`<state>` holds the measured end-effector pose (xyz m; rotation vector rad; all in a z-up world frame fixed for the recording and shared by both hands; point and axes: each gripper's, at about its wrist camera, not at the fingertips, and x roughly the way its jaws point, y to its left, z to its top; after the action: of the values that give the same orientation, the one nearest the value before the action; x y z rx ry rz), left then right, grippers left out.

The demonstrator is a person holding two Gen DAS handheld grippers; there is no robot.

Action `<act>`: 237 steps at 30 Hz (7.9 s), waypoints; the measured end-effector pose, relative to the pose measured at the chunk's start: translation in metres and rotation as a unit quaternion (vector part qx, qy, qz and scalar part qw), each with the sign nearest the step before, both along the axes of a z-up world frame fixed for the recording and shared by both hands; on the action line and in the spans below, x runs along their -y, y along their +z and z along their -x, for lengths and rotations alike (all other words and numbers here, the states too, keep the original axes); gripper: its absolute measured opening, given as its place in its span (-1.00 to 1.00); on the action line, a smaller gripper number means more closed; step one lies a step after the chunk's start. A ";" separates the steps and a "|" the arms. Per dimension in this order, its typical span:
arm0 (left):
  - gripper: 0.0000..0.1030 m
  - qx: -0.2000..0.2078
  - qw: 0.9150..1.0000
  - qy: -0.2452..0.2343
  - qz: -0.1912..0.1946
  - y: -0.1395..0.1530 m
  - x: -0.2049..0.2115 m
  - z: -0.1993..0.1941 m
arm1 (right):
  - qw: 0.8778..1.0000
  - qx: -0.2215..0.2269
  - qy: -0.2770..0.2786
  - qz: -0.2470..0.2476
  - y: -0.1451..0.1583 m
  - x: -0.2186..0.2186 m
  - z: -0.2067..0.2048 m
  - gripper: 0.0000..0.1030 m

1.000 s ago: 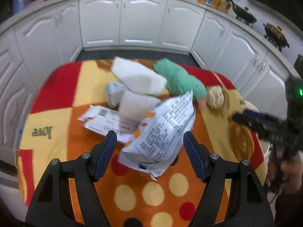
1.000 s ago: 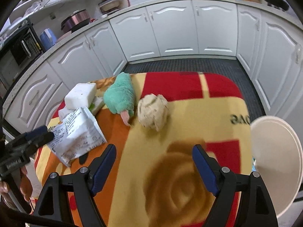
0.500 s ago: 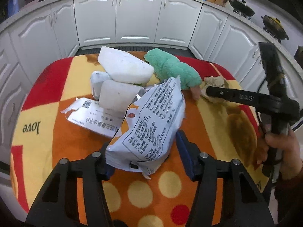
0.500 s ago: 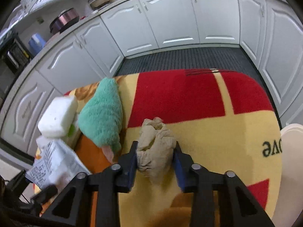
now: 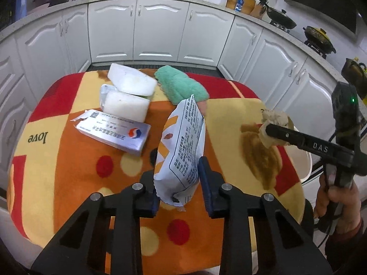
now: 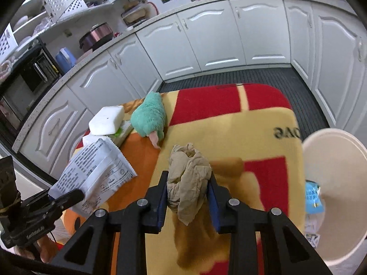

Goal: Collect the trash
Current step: 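Carry the bag and crumpled paper with both tools over the bucket, then open both tools to drop bag and paper into the bucket, then move both tools back over the table toward the remaining items, then grasp white medicine box with left tool while right tool grasps white foam block, then carry the medicine box and foam block with both tools over the bucket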

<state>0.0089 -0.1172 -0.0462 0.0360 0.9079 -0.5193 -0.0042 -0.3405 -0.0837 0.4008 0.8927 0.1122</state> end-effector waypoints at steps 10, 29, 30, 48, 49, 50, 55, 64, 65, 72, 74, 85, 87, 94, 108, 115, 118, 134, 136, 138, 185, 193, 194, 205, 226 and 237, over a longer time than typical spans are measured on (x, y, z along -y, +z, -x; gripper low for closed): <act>-0.49 0.027 0.999 -0.023 -0.001 0.019 0.032 0.021 | 1.000 0.019 -0.023 0.009 0.017 0.015 0.037 -0.43; -0.49 0.034 0.996 -0.082 0.007 0.027 0.118 0.027 | 0.997 0.018 -0.069 0.026 0.023 0.064 0.076 -0.43; -0.49 0.033 0.996 -0.087 0.008 0.027 0.124 0.027 | 0.997 0.018 -0.074 0.028 0.023 0.068 0.078 -0.43; -0.49 0.002 0.988 -0.156 0.010 0.003 0.242 0.027 | 0.986 -0.019 -0.160 0.029 -0.002 0.150 0.101 -0.43; -0.49 0.000 0.988 -0.156 0.008 0.001 0.244 0.027 | 0.986 -0.023 -0.163 0.028 -0.004 0.155 0.101 -0.43; -0.49 -0.003 0.988 -0.156 0.005 -0.003 0.250 0.025 | 0.985 -0.026 -0.167 0.028 -0.007 0.159 0.101 -0.43; -0.49 -0.014 0.988 -0.155 0.001 -0.013 0.268 0.020 | 0.982 -0.038 -0.181 0.024 -0.017 0.175 0.102 -0.43; -0.44 -0.031 0.988 -0.148 0.011 -0.024 0.282 0.015 | 0.978 -0.056 -0.200 0.005 -0.038 0.196 0.099 -0.39; -0.42 -0.035 0.988 -0.148 0.016 -0.025 0.281 0.014 | 0.978 -0.057 -0.203 0.006 -0.038 0.196 0.100 -0.28; 0.11 -0.057 0.984 -0.167 0.038 -0.031 0.282 0.017 | 0.972 -0.061 -0.225 0.010 -0.040 0.201 0.108 -0.01; 0.19 -0.056 0.983 -0.167 0.043 -0.031 0.282 0.019 | 0.972 -0.063 -0.227 0.007 -0.042 0.201 0.111 0.00; 0.19 -0.046 0.987 -0.148 0.032 -0.027 0.272 0.020 | 0.973 -0.067 -0.222 0.001 -0.040 0.194 0.118 0.01; 0.19 -0.041 0.988 -0.147 0.028 -0.026 0.268 0.021 | 0.974 -0.066 -0.219 0.002 -0.038 0.190 0.117 0.02; 0.19 -0.020 0.991 -0.131 0.021 -0.022 0.246 0.021 | 0.977 -0.061 -0.206 0.009 -0.032 0.175 0.114 0.16; 0.19 0.009 0.997 -0.083 0.000 -0.015 0.192 0.014 | 0.983 -0.048 -0.172 0.035 -0.015 0.129 0.098 0.27; 0.19 0.030 0.998 -0.055 -0.010 -0.008 0.158 0.010 | 0.986 -0.037 -0.154 0.045 -0.004 0.105 0.091 0.31; 0.19 0.036 0.998 -0.040 -0.015 -0.006 0.142 0.008 | 0.988 -0.032 -0.145 0.047 -0.001 0.095 0.088 0.35; 0.19 0.033 0.998 0.023 -0.050 -0.022 0.076 -0.034 | 0.996 -0.026 -0.071 0.047 0.005 0.024 0.058 0.40; 0.19 0.041 0.998 0.020 -0.052 -0.026 0.078 -0.048 | 0.997 -0.026 -0.063 0.048 0.006 0.018 0.056 0.40; 0.19 0.045 0.997 0.022 -0.060 -0.031 0.080 -0.061 | 0.997 -0.027 -0.056 0.049 0.006 0.011 0.055 0.40; 0.40 0.009 0.989 0.107 -0.102 -0.049 -0.129 -0.109 | 0.988 -0.061 0.118 0.084 0.012 -0.199 -0.188 0.55; 0.36 -0.007 0.989 0.101 -0.112 -0.062 -0.124 -0.116 | 0.987 -0.079 0.122 0.069 -0.008 -0.204 -0.198 0.09; 0.17 -0.011 0.989 0.102 -0.103 -0.063 -0.125 -0.115 | 0.987 -0.067 0.123 0.072 -0.004 -0.202 -0.192 0.09; -0.06 -0.010 0.992 0.121 -0.046 -0.037 -0.135 -0.079 | 0.991 -0.007 0.124 0.058 0.030 -0.157 -0.114 0.09; -0.06 0.031 0.998 0.057 -0.021 0.000 -0.037 -0.013 | 0.995 0.036 0.053 0.078 0.039 -0.076 0.012 0.09; -0.06 0.041 0.999 0.003 -0.021 0.009 0.035 -0.001 | 0.995 0.032 -0.003 0.089 0.039 -0.018 0.045 0.09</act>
<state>0.0099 -0.1521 -0.0370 0.0927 0.8378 -0.4884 -0.0495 -0.3230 -0.0445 0.2324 0.8310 0.0381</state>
